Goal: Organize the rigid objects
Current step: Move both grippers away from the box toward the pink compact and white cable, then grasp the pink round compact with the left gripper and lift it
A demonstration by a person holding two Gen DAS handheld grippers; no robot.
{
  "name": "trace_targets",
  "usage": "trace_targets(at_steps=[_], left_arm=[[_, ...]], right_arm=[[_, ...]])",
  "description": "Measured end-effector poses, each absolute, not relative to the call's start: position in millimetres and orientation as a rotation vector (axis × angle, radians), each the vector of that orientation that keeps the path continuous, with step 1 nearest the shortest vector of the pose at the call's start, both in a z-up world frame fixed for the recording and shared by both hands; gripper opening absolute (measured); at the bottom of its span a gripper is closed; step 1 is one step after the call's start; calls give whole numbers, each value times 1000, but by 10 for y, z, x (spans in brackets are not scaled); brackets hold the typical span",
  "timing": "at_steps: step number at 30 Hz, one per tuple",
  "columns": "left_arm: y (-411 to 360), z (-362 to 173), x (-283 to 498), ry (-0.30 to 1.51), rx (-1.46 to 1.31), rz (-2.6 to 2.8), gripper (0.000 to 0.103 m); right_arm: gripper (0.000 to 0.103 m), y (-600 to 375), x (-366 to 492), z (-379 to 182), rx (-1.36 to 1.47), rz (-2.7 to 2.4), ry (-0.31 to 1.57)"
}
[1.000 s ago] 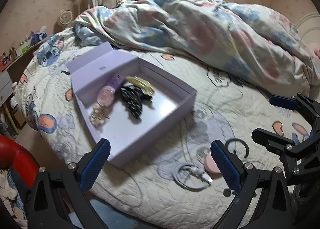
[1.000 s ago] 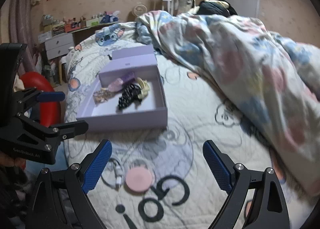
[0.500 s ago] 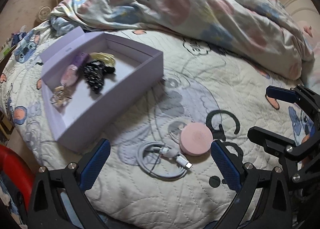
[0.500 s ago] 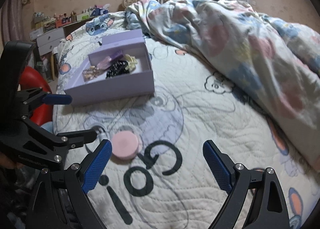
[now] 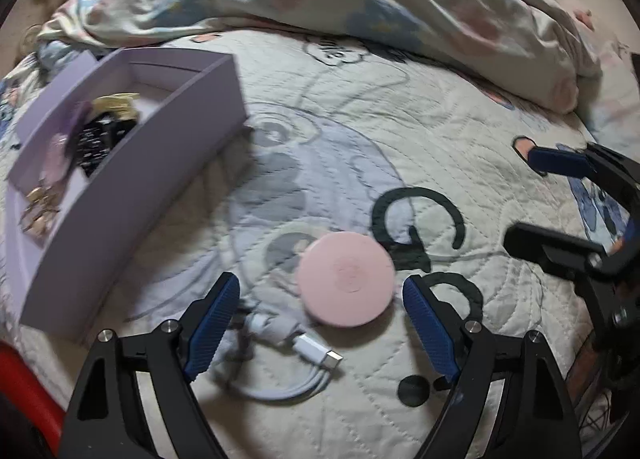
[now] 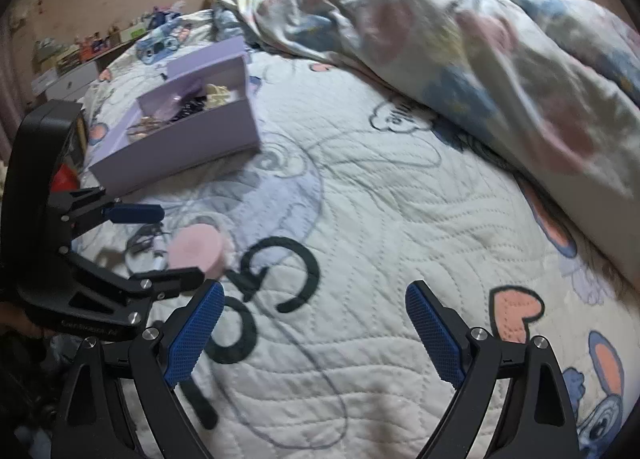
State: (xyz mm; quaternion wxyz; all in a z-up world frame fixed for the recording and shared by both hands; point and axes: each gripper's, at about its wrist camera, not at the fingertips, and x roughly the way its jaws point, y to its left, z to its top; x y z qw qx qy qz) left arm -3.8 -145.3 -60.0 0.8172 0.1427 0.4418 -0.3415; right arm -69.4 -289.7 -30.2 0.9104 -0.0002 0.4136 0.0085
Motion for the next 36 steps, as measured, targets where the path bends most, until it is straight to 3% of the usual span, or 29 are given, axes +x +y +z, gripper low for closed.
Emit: trace_targets(at_steps=[5,9,11,26,36], left_arm=[[-1561,-706,-7,958,353,-750,84],[-1538,-726,32,952,335,-741,58],[-1503,-721,57,955,308,-750,50],[-826,-305,31,900,171,-598,50],[-319,-464,80,947,130,-449,50]], right_arm=[[93,-2986,-638,-360,42,7,876],[93,-2981,-602,-365,34,5,879],[93,-2984,-584,-373,37,7,881],[93,-2685,-393,-402,39,133,889],[92,-2091,-190,-500,-32,296,894]])
